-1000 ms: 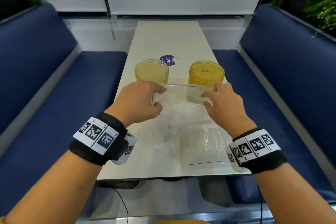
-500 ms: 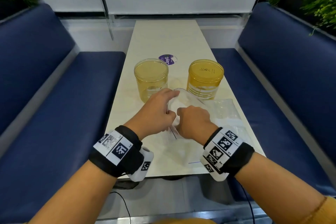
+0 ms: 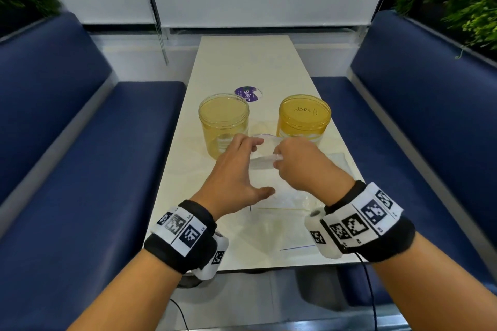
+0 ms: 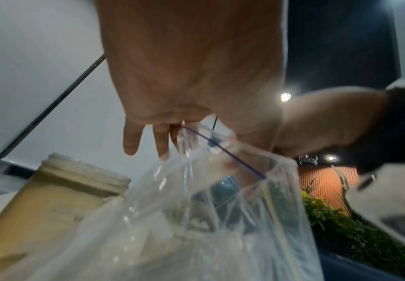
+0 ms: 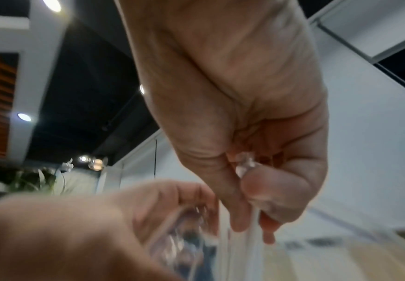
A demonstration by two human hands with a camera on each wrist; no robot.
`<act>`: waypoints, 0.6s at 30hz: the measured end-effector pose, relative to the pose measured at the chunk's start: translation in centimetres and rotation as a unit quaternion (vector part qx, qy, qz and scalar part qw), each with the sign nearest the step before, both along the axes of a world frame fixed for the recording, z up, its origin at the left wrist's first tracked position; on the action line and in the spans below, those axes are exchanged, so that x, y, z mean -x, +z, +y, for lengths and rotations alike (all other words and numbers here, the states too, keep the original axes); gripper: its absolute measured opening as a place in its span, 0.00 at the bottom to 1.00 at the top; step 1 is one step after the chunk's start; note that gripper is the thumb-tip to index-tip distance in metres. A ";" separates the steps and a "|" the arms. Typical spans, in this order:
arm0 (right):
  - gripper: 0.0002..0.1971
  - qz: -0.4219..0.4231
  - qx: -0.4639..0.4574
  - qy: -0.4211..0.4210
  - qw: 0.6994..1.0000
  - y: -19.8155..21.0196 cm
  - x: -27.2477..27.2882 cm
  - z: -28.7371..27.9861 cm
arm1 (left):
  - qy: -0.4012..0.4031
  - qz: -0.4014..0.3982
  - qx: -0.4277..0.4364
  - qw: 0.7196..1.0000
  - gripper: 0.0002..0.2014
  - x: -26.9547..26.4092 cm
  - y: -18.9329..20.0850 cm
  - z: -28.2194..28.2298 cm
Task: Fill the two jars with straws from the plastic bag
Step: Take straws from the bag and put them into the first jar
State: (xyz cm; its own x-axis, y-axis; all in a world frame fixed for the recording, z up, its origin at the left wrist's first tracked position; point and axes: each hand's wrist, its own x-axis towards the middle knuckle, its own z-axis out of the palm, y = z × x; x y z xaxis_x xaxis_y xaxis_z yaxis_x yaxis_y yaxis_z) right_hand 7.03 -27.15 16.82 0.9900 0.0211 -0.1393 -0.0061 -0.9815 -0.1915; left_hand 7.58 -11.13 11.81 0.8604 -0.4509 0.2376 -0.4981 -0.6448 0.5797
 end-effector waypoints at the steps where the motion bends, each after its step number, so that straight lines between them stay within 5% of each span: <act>1: 0.13 -0.008 -0.004 0.012 1.000 1.1 0.1 0.0 | 0.011 -0.001 0.014 1.000 0.45 -0.2 -0.4 -0.2; 4: 0.13 -0.037 -0.056 0.045 0.997 4.4 0.8 0.1 | 0.036 -0.034 0.059 0.997 0.31 -0.9 -1.4 -1.0; 7: 0.12 -0.101 -0.205 0.069 0.971 5.8 0.9 0.1 | 0.059 -0.057 0.105 0.991 0.12 -1.5 -1.7 -1.5; 11: 0.30 -0.144 -0.289 0.071 0.944 3.9 -0.2 0.8 | 0.059 -0.031 0.146 0.987 0.13 -2.4 -1.7 -1.6; 15: 0.18 -0.180 -0.284 0.069 0.939 0.2 -1.5 2.7 | 0.050 -0.007 0.196 0.979 0.19 -2.0 -0.5 -1.1; 18: 0.20 -0.213 -0.233 0.083 0.945 -0.7 -1.8 3.6 | 0.065 0.029 0.207 0.976 0.13 -1.9 -0.6 -0.5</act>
State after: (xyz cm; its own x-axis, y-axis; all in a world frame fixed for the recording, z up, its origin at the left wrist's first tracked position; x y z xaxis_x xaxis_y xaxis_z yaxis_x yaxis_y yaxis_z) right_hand 8.85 -23.58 16.10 0.9320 0.1412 0.3337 0.3150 -0.7708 -0.5538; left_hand 9.51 -11.60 11.25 0.9213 -0.2130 0.3253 -0.3863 -0.4055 0.8285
